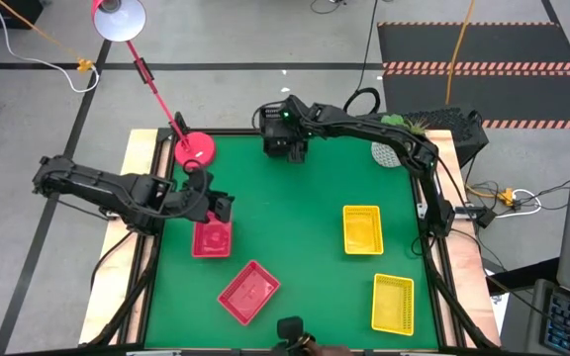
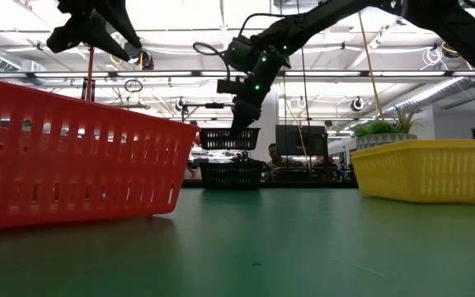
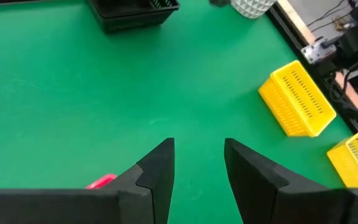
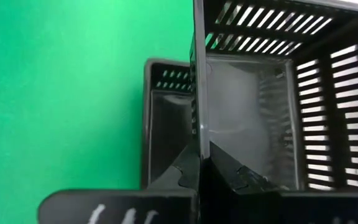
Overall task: Stack baskets by color
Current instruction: Stack the bottom black bin on the top stacked black bins
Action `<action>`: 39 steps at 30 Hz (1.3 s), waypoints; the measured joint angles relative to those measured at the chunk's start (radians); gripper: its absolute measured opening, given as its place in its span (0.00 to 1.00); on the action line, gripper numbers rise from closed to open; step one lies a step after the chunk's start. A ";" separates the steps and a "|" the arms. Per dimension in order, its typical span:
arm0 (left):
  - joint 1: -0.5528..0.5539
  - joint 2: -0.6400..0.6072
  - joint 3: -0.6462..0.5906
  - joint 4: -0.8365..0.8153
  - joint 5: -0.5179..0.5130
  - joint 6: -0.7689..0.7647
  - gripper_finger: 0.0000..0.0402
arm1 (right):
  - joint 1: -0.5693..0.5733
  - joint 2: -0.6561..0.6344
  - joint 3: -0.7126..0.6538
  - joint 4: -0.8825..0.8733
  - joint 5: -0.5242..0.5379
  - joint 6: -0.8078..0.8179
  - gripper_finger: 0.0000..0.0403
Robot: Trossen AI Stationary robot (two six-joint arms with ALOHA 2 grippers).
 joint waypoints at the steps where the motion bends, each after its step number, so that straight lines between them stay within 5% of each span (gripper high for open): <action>1: 0.000 -0.003 -0.002 0.005 -0.005 0.001 0.35 | -0.003 0.003 0.000 -0.006 0.000 -0.002 0.01; 39: 0.064 -0.005 -0.003 0.027 -0.005 0.130 0.35 | 0.016 0.016 -0.146 0.146 -0.009 0.014 0.04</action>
